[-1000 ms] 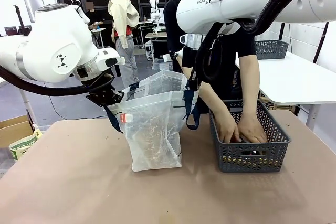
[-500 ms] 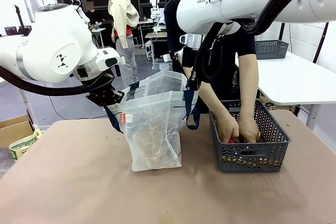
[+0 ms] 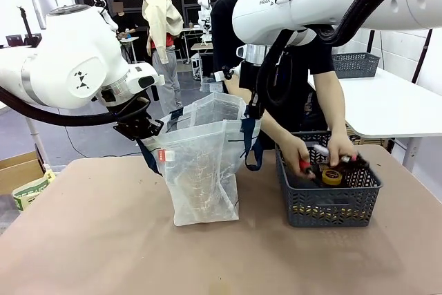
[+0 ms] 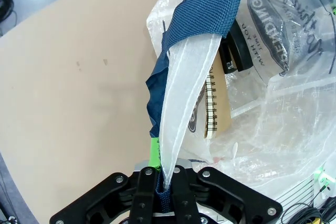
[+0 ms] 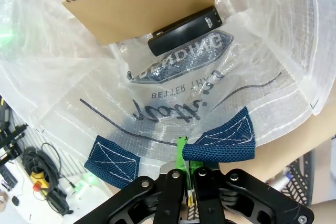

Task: Transfer purchased items from the store into the shopping bag.
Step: Move the Reusable shopping bag to the right side of the table.

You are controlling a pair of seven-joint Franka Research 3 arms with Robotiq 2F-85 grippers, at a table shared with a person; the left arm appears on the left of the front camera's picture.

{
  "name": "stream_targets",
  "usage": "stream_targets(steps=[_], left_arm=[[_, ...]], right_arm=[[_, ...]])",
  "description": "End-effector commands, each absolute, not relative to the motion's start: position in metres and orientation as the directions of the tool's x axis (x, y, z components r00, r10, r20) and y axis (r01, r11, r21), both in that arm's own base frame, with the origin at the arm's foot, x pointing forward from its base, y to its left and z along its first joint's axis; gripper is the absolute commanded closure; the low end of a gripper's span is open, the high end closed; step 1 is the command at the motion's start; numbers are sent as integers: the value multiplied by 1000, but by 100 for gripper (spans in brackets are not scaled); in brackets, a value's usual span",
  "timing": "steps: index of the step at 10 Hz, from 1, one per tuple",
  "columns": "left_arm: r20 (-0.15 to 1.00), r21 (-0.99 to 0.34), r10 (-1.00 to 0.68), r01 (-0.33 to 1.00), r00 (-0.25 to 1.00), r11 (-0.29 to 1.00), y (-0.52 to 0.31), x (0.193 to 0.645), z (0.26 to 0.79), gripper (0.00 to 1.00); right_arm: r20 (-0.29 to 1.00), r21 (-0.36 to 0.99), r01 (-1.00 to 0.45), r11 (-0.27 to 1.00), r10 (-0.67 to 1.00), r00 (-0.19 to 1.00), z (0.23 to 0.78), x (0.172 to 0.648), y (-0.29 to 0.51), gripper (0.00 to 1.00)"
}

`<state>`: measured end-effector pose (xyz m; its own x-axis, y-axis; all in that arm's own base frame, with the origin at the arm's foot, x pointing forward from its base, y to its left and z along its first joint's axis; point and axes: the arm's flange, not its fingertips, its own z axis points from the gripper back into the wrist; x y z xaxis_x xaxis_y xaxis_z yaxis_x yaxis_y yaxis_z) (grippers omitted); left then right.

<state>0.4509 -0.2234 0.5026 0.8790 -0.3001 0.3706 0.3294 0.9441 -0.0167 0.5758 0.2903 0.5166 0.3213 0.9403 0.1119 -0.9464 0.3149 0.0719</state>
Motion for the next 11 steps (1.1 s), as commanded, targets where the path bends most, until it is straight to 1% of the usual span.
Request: stream_targets(steps=[1,11], left_arm=[[375,-10,-304,332,876,943,-223,451,503,100],[375,-10,-304,332,876,943,-223,451,503,100]], right_arm=[[110,73,-945,318,939,324,516,576,290,100],[110,73,-945,318,939,324,516,576,290,100]])
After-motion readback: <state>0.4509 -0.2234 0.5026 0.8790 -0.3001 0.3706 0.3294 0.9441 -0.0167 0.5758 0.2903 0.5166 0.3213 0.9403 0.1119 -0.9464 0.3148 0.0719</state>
